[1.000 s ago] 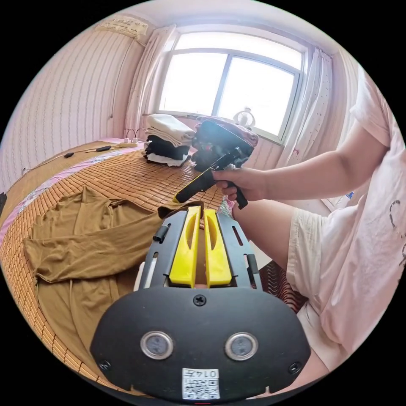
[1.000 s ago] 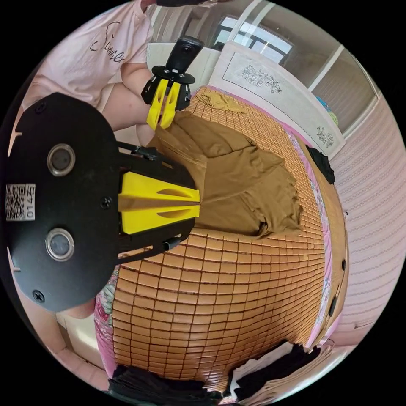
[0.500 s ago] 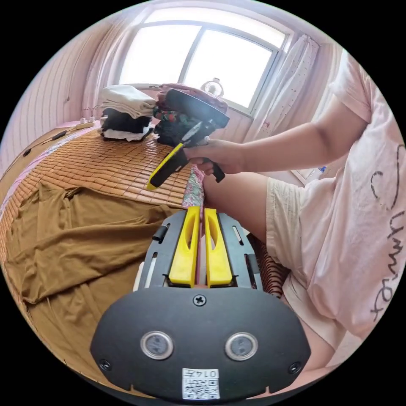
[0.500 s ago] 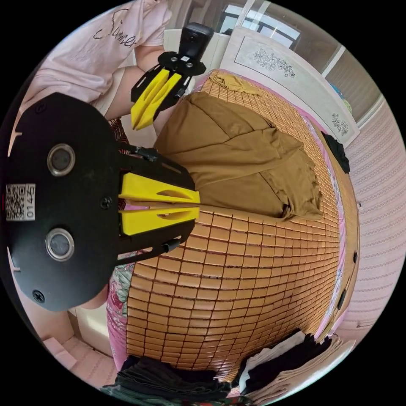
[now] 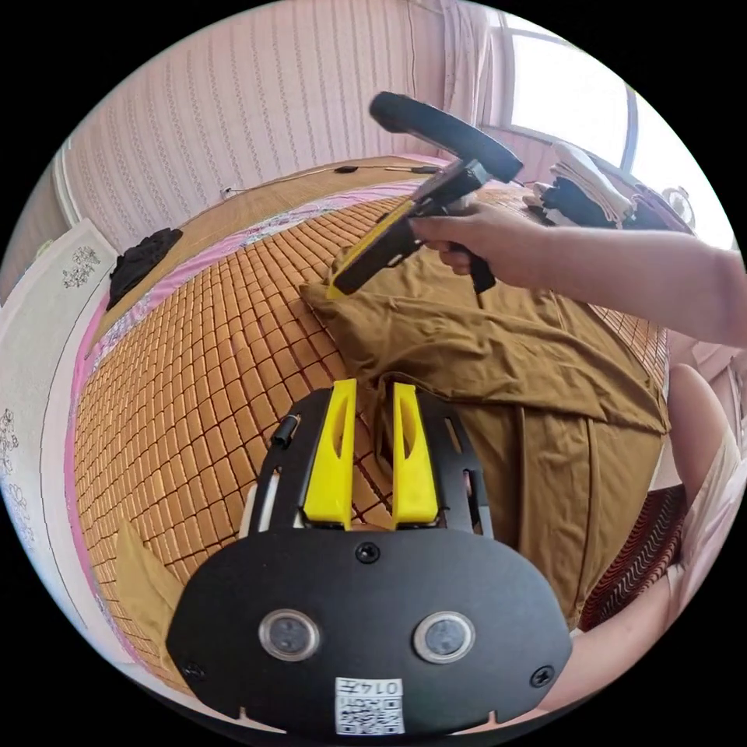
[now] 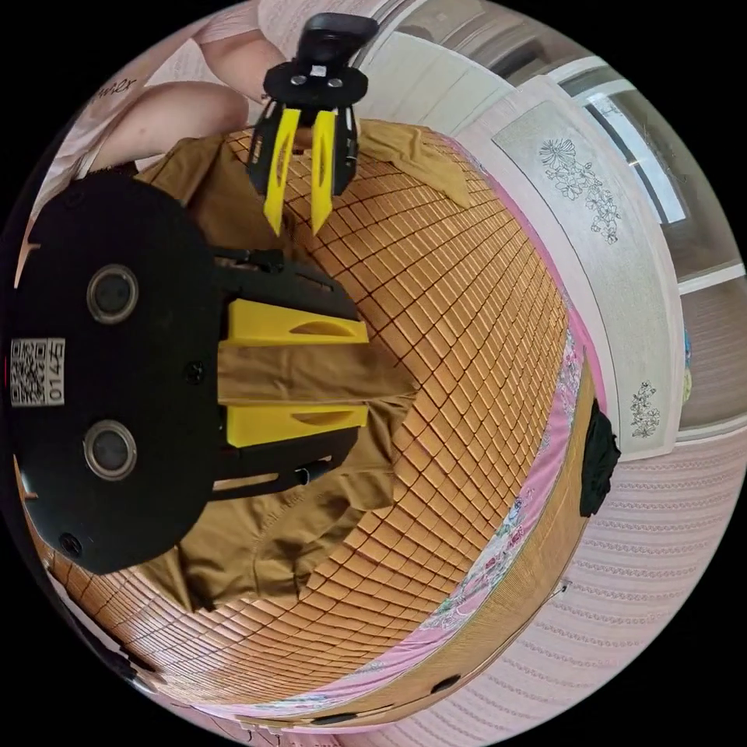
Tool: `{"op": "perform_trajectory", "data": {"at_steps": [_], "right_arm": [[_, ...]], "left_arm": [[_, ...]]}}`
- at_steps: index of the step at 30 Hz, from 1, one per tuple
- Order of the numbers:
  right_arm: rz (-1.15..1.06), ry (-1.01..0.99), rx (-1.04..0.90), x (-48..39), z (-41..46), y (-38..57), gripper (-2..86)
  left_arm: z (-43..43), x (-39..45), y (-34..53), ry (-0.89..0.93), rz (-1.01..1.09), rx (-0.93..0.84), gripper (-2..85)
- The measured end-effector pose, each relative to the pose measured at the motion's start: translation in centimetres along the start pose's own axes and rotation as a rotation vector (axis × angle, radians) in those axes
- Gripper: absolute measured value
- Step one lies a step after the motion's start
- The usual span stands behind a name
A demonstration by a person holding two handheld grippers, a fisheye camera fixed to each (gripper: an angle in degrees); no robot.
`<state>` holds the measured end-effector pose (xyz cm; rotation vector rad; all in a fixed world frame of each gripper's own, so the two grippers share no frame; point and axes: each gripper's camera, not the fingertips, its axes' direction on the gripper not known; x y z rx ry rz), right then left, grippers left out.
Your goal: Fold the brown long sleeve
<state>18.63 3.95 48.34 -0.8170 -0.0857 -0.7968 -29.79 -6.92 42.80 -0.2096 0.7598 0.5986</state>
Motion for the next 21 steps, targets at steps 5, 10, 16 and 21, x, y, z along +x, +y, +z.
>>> {"op": "perform_trajectory", "data": {"at_steps": [5,10,16,21], "right_arm": [[-0.046,-0.007,-0.051,0.3,1.0,-3.0,0.6],[-0.033,-0.042,-0.040,1.5,0.5,-5.0,3.6],[-0.027,-0.003,0.031,2.0,-3.5,-1.3,6.2],[-0.082,0.051,0.061,-0.5,-11.6,14.2,2.5]], "left_arm": [[1.4,-0.9,-1.0,-0.061,0.008,-0.053,0.4],[1.8,-5.8,0.1,0.002,-0.172,-0.050,0.4],[-0.1,-8.0,0.7,0.019,-0.278,-0.033,4.9],[-3.8,-1.9,0.6,0.125,-0.102,0.001,3.8]]}}
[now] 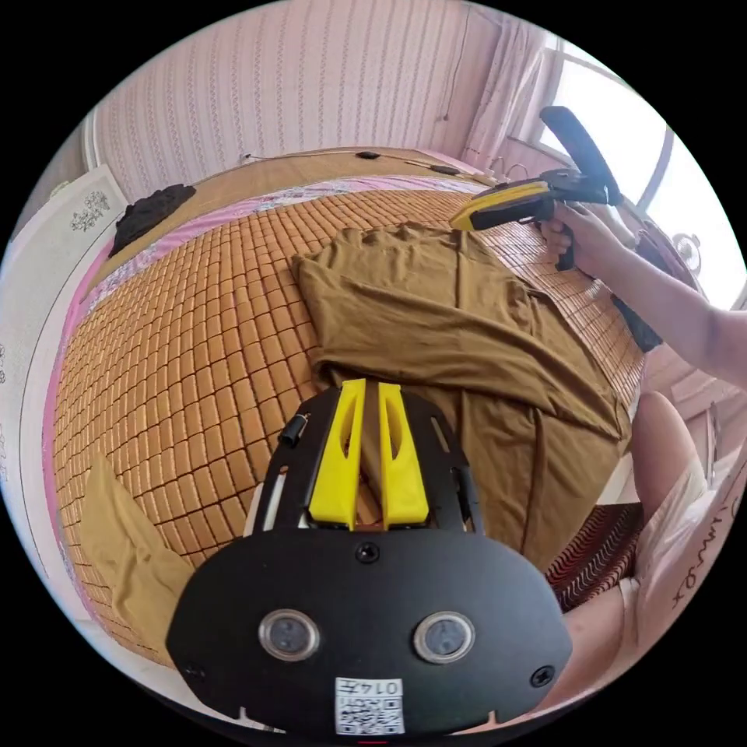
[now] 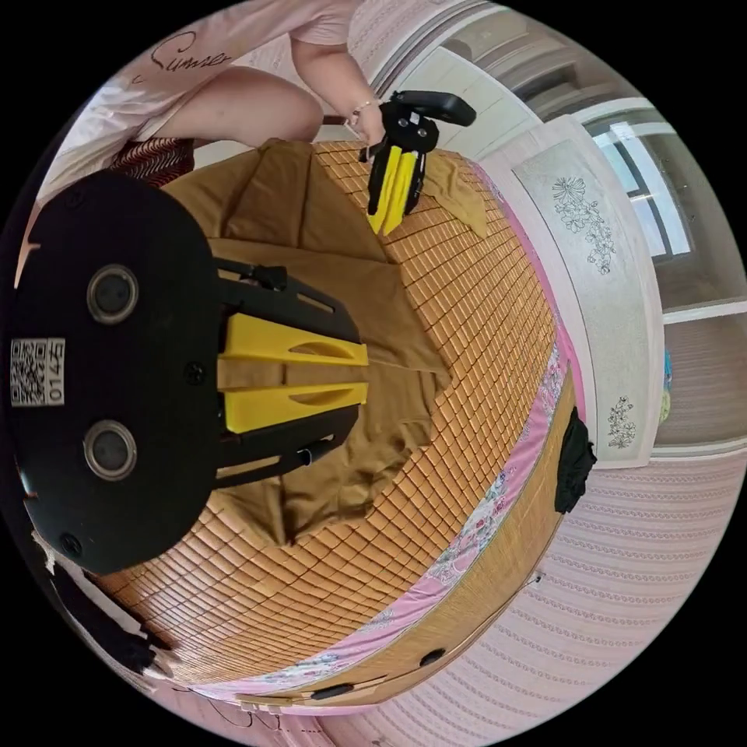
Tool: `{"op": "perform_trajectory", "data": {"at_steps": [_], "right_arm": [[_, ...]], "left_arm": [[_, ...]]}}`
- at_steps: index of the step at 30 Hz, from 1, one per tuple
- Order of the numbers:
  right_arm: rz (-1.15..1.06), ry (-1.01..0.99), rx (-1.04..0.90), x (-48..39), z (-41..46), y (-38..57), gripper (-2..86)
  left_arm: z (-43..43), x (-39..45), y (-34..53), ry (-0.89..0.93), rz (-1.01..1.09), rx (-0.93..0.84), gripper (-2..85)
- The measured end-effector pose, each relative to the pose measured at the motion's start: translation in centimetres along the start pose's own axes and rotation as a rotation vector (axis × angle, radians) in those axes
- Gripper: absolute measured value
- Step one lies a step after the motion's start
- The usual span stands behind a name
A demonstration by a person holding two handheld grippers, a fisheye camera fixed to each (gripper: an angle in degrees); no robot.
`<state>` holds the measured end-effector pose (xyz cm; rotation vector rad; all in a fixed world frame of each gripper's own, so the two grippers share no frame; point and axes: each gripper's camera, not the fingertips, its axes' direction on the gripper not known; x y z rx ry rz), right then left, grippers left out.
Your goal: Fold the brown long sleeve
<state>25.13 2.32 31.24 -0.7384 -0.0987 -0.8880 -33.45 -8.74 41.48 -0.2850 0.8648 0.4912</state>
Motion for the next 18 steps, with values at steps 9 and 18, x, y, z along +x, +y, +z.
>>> {"op": "perform_trajectory", "data": {"at_steps": [9,18], "right_arm": [[0.325,0.002,-0.287,-6.8,-3.3,23.1,7.5],[0.429,-0.034,-0.166,-7.5,-5.4,27.8,-0.4]], "left_arm": [[3.6,21.8,-0.7,0.406,0.269,-0.142,7.3],[4.5,24.2,-1.5,0.282,0.318,-0.234,6.5]]}}
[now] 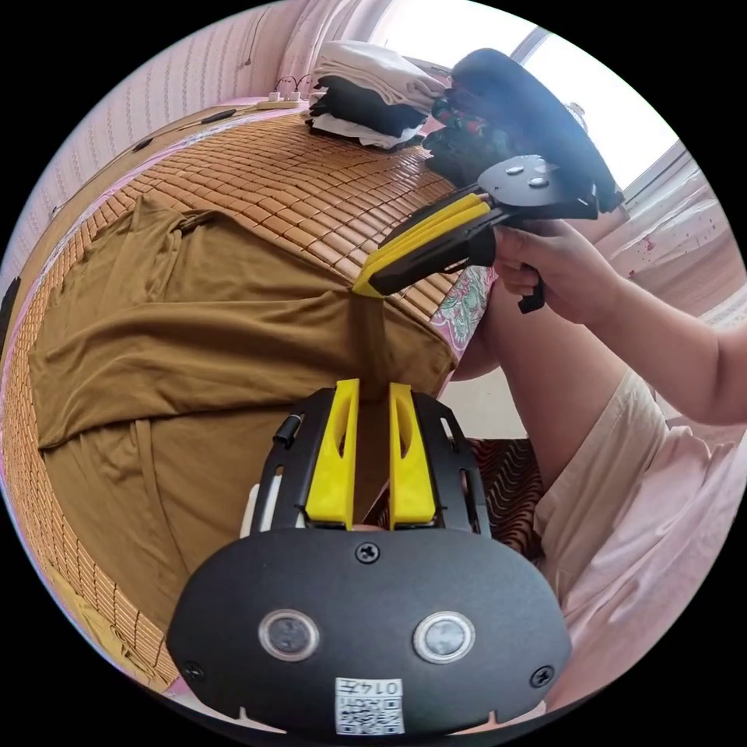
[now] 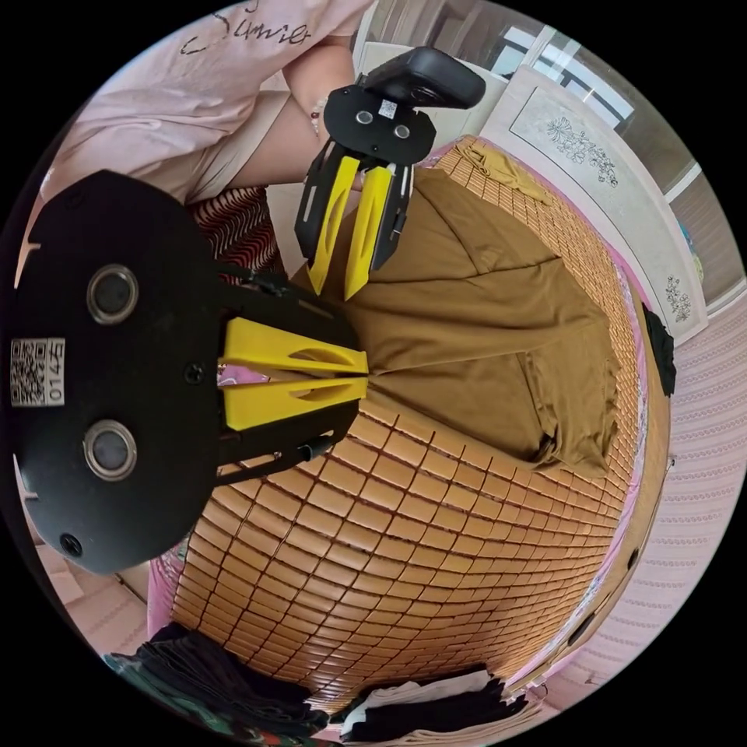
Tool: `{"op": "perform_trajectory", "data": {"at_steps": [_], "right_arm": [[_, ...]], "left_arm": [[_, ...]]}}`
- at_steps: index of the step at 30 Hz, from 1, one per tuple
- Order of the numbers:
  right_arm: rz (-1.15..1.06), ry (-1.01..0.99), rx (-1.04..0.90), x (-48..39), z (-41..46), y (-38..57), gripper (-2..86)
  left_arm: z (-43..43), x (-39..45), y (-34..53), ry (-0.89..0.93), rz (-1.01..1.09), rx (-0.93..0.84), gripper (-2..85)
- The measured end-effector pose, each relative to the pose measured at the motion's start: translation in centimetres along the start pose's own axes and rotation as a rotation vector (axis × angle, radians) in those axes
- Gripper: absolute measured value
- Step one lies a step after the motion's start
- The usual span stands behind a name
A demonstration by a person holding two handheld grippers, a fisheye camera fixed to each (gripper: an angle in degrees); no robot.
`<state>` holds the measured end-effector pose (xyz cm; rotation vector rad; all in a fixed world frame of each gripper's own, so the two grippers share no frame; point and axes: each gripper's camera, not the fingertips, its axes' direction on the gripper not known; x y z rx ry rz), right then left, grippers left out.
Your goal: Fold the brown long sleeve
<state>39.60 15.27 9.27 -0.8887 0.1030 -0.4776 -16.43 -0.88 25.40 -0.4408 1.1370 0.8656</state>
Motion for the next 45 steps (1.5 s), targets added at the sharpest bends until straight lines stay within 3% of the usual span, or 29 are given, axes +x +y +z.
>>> {"op": "perform_trajectory", "data": {"at_steps": [6,12,15,18,22,27,31,34,36,40,45], "right_arm": [[0.041,0.026,-0.014,1.3,1.5,1.7,-0.6],[0.073,0.024,0.021,3.1,-0.1,2.4,0.7],[0.018,0.082,0.085,4.3,-1.2,0.0,3.3],[-0.068,0.091,0.218,5.5,-2.1,-4.9,10.9],[-0.071,0.116,0.273,8.1,-0.4,-13.0,13.4],[0.097,-0.010,0.241,13.4,3.3,-23.0,13.1],[0.124,-0.080,0.154,14.7,6.0,-26.4,7.5],[0.092,-0.016,0.140,14.8,6.2,-27.5,2.3],[0.107,0.003,0.166,15.9,4.9,-28.1,1.3],[0.133,0.027,0.279,17.7,0.7,-28.7,0.7],[0.132,0.041,0.360,18.6,-5.1,-27.9,0.5]], "left_arm": [[-0.6,-0.7,0.3,0.019,0.013,-0.002,6.3],[-3.1,-3.8,0.7,0.206,-0.021,0.035,6.6],[-7.7,-9.8,1.7,0.193,-0.107,0.160,6.5],[-12.5,-19.0,2.6,-0.012,-0.223,0.245,5.8],[-17.5,-31.6,3.1,-0.231,-0.399,0.357,6.1],[-18.3,-41.9,2.7,-0.225,-0.642,0.406,8.9],[-16.3,-46.7,0.9,-0.096,-0.756,0.352,8.8],[-16.3,-48.0,-0.7,-0.103,-0.724,0.368,0.2],[-16.4,-48.7,-1.5,-0.095,-0.755,0.357,-0.5],[-20.2,-47.6,-3.0,-0.109,-0.746,0.543,-0.9],[-24.7,-44.7,-4.7,-0.099,-0.653,0.636,-1.0]]}}
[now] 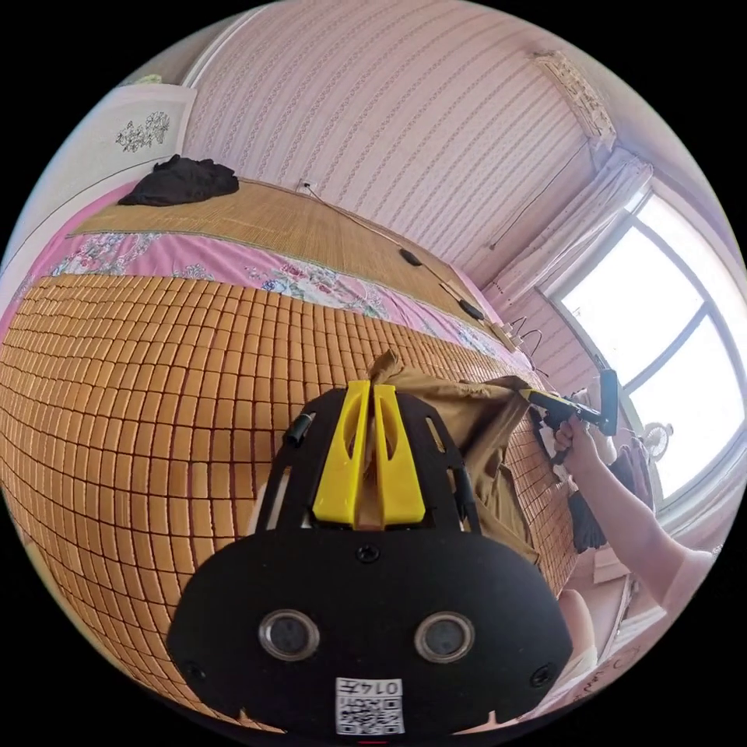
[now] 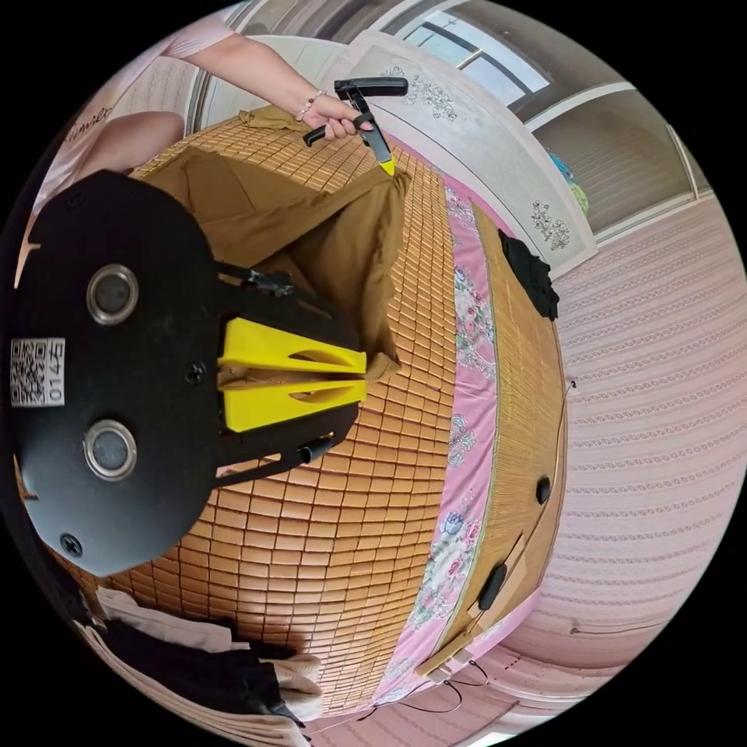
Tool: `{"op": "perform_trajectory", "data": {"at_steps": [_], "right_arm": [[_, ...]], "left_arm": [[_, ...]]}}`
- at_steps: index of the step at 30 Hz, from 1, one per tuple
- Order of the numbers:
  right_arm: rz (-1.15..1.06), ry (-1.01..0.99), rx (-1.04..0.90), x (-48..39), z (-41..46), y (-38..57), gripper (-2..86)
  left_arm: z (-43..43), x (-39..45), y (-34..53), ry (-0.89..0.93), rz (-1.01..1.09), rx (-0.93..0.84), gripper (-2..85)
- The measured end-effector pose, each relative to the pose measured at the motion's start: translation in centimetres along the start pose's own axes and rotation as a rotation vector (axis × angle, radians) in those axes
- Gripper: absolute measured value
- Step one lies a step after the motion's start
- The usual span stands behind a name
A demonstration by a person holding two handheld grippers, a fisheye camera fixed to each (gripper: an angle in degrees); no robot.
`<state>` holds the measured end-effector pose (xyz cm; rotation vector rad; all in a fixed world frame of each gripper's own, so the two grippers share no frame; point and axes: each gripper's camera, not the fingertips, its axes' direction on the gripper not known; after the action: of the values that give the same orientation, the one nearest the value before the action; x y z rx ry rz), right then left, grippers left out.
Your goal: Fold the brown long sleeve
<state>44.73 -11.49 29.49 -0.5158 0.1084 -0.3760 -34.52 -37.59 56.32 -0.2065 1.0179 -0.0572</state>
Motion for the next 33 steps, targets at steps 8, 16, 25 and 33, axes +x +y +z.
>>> {"op": "perform_trajectory", "data": {"at_steps": [8,16,25,33], "right_arm": [[-0.207,-0.173,0.054,-4.8,-10.3,11.7,0.5],[-0.098,-0.127,-0.296,-7.7,-4.8,28.4,0.4],[-0.165,-0.012,-0.132,-13.2,-8.0,25.5,3.0],[-0.202,-0.121,-0.320,-19.5,4.5,18.9,2.8]], "left_arm": [[-9.3,5.0,8.1,0.081,0.212,-0.092,-1.0],[-7.3,3.8,27.6,-0.117,0.102,-0.421,-0.7],[-9.1,9.8,26.4,-0.076,0.192,-0.312,2.7],[1.7,11.8,26.1,-0.110,0.229,-0.466,2.1]]}}
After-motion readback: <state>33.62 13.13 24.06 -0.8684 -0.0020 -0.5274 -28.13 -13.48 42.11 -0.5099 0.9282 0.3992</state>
